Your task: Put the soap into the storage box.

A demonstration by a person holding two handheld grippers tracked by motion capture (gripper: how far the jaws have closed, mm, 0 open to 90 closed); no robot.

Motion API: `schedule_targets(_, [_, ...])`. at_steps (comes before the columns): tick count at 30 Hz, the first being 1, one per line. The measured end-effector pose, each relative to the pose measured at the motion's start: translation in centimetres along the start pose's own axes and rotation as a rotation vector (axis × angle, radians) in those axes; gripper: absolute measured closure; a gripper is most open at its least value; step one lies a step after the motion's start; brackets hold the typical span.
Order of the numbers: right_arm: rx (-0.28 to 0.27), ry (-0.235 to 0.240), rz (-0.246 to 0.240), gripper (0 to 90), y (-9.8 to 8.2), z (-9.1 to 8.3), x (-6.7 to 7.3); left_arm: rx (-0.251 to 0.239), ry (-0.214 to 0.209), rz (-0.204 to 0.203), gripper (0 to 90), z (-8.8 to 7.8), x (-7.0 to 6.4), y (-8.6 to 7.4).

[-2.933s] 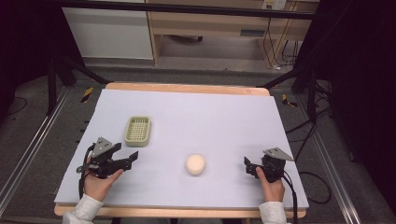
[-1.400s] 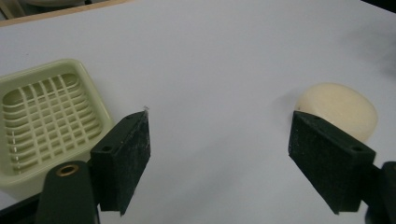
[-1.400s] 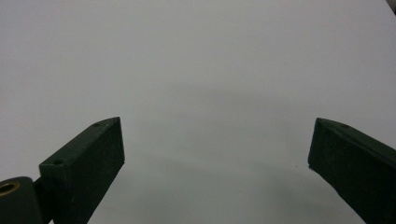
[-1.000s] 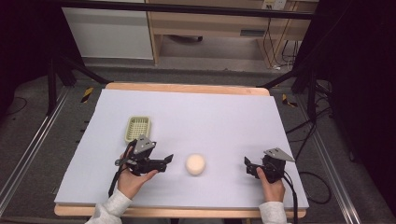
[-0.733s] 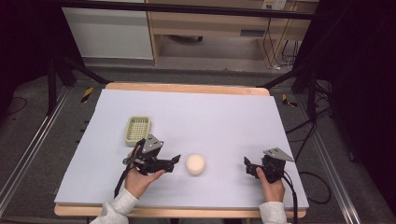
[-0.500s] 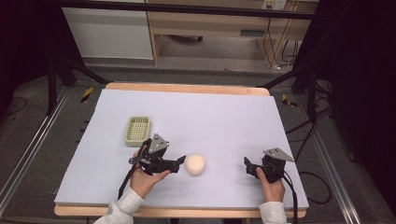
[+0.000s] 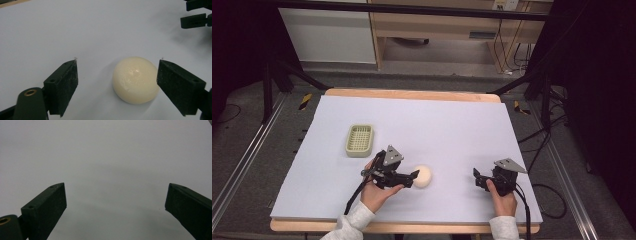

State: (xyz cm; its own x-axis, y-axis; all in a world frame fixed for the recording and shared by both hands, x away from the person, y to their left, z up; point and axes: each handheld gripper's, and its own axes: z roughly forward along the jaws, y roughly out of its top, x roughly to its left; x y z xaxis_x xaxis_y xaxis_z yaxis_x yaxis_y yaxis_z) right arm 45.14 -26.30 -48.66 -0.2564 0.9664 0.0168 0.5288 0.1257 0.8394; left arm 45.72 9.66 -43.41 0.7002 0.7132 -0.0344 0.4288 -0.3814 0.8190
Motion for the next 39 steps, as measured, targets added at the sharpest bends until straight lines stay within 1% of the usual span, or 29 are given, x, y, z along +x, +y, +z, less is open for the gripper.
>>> schedule_targets(5, [0.0,0.001,0.0,4.0,0.0,0.0,0.0,0.014,-0.005,0.0,16.6,0.5,-0.3,-0.1])
schedule_targets(10, [0.0,0.001,0.0,4.0,0.0,0.0,0.0,0.036,-0.008,0.022,16.6,1.1,-0.9,0.0])
schedule_targets(32, [0.0,0.002,0.001,4.0,0.0,0.0,0.0,0.082,-0.035,0.034,15.0,2.7,-2.0,0.0])
schedule_targets(39, [0.0,0.002,0.002,4.0,0.0,0.0,0.0,0.096,-0.038,0.035,14.4,3.3,-2.3,-0.1])
